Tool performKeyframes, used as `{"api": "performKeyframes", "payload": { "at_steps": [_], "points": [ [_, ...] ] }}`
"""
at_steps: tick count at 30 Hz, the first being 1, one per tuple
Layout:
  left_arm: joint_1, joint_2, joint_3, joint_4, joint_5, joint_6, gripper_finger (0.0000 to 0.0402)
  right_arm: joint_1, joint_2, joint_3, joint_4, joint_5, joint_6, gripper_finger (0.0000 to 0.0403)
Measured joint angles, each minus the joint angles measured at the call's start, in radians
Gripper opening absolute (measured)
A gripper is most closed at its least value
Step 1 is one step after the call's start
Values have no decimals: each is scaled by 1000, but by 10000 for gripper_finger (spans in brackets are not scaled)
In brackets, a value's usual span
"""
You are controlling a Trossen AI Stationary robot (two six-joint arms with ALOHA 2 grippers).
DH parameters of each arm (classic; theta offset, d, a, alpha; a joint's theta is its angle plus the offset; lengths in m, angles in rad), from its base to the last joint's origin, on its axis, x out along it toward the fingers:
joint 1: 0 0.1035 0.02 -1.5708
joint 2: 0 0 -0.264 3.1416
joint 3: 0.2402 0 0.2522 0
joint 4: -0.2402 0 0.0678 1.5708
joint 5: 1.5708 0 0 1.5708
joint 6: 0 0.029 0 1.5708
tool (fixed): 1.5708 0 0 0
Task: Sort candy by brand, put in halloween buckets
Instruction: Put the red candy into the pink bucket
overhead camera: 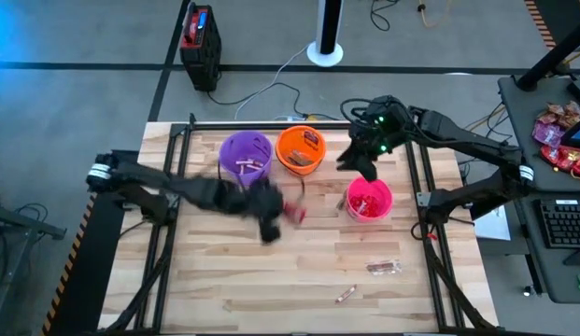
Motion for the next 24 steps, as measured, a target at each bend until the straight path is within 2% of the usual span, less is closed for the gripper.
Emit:
{"api": "performKeyframes", "payload": {
  "at_steps": [2,6,14,21,24],
  "points": [
    [66,-28,14,76,-36,54,0,27,-5,-21,27,1,10,157],
    [139,-38,50,189,-46,180,0,73,-2,-40,102,98,24,157],
    [152,7,141,198,-172,250,0,91,8,-38,305,110,86,157],
    [153,70,238,195,-182,304,0,95,44,-38,316,105,68,153],
    [153,88,260,191,-181,306,0,97,46,-38,314,105,50,123]
  ]
}}
